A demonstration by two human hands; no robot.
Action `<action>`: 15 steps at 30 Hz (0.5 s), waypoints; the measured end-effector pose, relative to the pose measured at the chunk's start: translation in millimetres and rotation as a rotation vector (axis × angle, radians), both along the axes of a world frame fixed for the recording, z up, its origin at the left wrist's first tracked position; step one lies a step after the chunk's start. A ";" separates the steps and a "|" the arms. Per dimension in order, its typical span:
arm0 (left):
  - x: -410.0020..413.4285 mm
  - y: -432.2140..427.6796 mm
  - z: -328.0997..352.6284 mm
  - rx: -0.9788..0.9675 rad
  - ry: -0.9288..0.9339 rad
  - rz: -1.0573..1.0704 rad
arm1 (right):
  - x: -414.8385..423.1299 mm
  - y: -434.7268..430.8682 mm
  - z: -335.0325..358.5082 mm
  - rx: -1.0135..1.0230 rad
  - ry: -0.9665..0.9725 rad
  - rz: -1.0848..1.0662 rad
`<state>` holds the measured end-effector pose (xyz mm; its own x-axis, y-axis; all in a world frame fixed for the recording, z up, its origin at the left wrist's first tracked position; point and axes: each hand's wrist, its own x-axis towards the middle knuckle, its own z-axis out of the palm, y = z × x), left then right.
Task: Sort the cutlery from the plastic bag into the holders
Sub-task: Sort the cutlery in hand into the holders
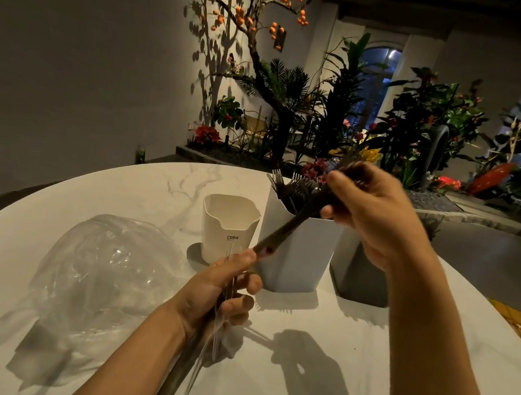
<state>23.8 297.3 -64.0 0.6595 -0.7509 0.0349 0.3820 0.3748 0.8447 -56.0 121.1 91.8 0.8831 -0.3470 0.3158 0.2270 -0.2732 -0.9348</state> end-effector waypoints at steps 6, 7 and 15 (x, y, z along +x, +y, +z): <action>3.9 -0.1 -0.7 0.011 -0.036 0.023 | -3.9 -24.3 4.7 -0.210 -0.334 -0.338; 3.7 0.3 -0.1 0.012 -0.031 0.029 | -2.2 -25.2 4.8 -0.235 -0.372 -0.362; 2.8 -0.7 1.1 0.021 0.018 0.040 | 19.1 -17.8 -15.8 -0.515 -0.254 -0.350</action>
